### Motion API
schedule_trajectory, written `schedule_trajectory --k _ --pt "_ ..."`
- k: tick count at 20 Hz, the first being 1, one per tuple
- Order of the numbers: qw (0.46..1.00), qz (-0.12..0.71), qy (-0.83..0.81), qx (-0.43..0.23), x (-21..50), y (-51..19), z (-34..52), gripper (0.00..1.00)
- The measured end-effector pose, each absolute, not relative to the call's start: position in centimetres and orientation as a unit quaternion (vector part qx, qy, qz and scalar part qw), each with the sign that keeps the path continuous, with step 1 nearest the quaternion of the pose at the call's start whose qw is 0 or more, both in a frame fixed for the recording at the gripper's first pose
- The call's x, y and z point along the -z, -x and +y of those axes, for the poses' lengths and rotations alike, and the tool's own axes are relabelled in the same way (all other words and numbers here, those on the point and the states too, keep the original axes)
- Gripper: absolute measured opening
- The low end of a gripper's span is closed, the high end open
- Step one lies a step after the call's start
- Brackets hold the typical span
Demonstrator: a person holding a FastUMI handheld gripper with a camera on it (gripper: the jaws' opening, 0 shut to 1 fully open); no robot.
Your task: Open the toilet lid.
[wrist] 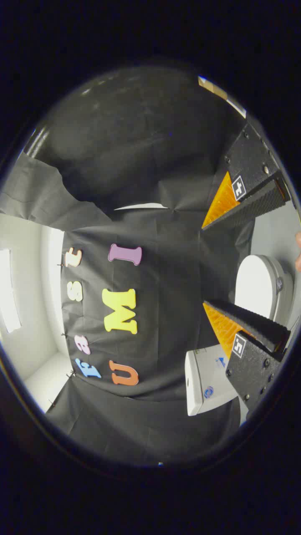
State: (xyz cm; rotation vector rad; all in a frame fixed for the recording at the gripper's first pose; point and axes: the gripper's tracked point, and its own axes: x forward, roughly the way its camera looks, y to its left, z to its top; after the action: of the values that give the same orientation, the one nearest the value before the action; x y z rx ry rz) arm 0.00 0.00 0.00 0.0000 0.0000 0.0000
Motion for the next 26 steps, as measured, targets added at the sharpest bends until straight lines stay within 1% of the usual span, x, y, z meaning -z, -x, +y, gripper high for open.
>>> schedule_trajectory --k 15,18,26 --pt "1.000 0.005 -0.011 -0.011 -0.2 0.0 0.6 1.00" --pt "0.999 0.030 -0.023 -0.024 1.5 -0.1 1.7 1.00" --pt "0.985 0.143 -0.066 -0.068 7.8 -1.6 6.4 1.00"
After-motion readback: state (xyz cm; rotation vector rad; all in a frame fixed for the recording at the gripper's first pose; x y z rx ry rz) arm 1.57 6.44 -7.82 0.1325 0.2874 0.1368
